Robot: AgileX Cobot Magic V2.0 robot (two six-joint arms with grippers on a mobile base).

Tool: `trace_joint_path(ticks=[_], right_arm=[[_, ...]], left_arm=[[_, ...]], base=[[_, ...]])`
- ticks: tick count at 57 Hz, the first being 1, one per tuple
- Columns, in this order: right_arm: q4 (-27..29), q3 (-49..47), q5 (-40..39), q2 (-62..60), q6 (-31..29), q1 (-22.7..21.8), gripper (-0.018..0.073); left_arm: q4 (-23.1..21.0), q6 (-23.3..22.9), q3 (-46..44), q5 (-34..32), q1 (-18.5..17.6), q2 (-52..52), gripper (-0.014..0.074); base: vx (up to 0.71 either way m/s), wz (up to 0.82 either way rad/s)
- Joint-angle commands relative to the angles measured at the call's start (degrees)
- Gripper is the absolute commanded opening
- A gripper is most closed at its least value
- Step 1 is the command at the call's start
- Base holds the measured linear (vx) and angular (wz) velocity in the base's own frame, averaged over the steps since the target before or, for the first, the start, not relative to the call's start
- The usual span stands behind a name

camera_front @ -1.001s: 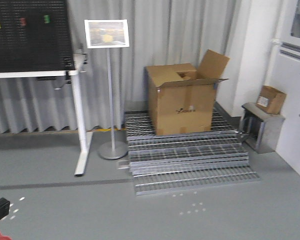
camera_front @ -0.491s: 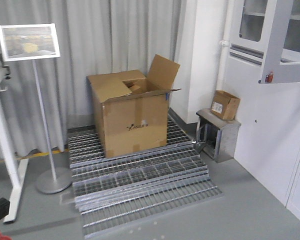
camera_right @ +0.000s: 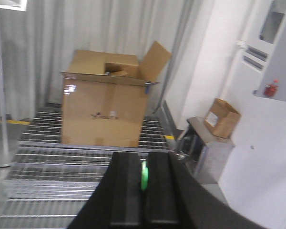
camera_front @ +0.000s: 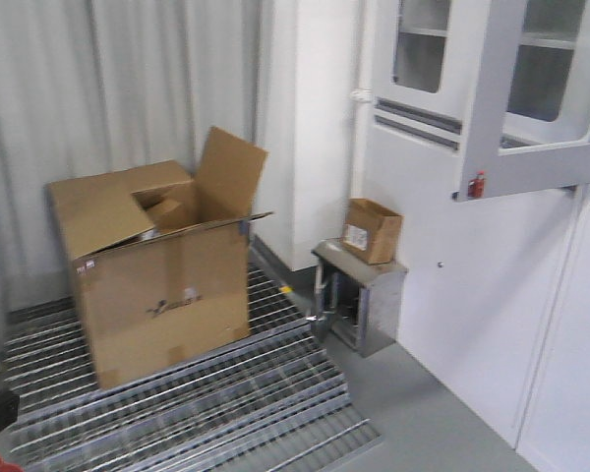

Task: Sort red and green spoons into left cabinet
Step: 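Drive the base to the open white cabinet, then approach the blue tray on the shelf with both held spoons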

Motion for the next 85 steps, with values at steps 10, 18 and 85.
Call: trace_joint_path(ticks=[10, 18, 85], right_arm=[[0.56, -1.63, -4.14, 0.52, -0.15, -0.09, -0.0003], [0.56, -1.63, -4.09, 0.52, -0.15, -0.09, -0.0003], [0.56, -1.63, -4.08, 0.52, -0.15, -0.09, -0.0003]], left_arm=[[0.21, -0.09, -1.68, -4.91, -0.55, -0.03, -0.0006], [0.21, -0.09, -1.68, -4.84, -0.55, -0.03, -0.0006], [0.21, -0.09, -1.68, -4.7, -0.55, -0.03, -0.0006]], base=[[0.51, -0.51], [0.48, -0.65], [0.38, -0.54]])
